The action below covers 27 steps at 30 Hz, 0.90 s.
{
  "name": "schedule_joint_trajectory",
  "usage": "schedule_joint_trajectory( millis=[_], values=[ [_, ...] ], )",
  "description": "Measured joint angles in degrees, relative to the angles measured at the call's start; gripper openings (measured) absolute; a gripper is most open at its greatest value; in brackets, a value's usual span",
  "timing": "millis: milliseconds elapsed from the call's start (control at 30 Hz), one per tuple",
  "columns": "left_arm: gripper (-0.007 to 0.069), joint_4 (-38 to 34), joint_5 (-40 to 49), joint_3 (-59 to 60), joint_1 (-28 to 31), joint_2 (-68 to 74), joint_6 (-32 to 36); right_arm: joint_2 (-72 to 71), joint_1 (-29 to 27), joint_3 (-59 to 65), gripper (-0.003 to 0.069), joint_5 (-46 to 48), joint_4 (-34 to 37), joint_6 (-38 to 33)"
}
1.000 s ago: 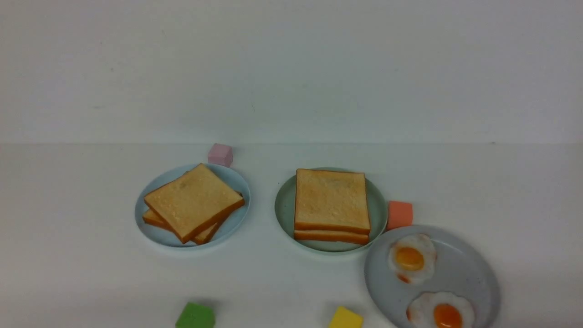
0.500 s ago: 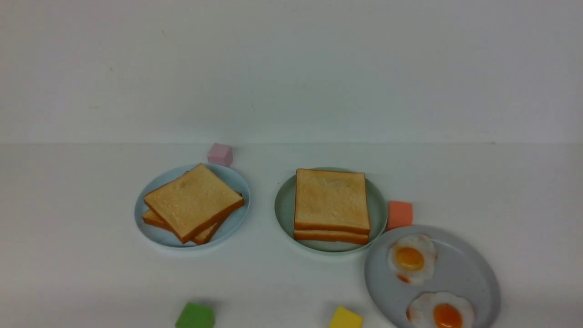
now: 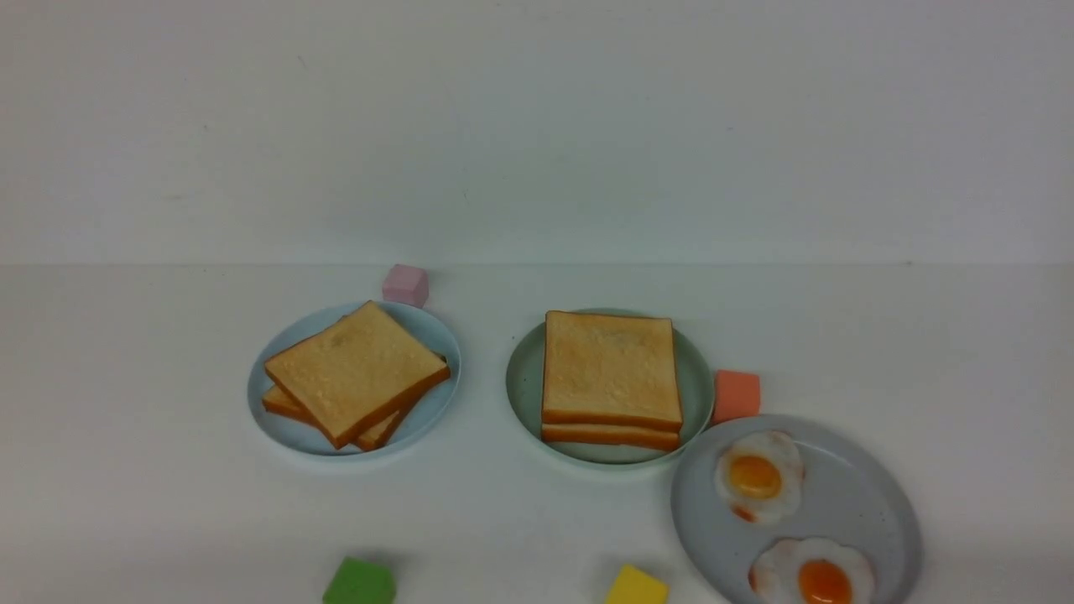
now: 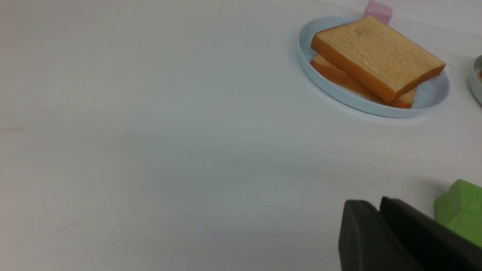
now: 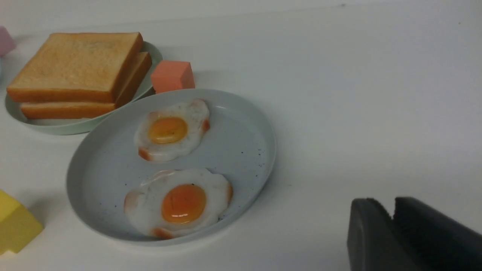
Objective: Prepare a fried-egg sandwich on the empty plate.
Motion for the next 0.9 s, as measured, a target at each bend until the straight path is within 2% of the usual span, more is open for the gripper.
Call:
schedule_joint_trajectory(
  millis=[900],
  values=[
    [0.0080, 0.0, 0.0, 0.0, 0.0, 0.0, 0.0, 0.0, 0.0, 0.0, 0.0134, 0.0, 0.0, 0.0]
  ],
)
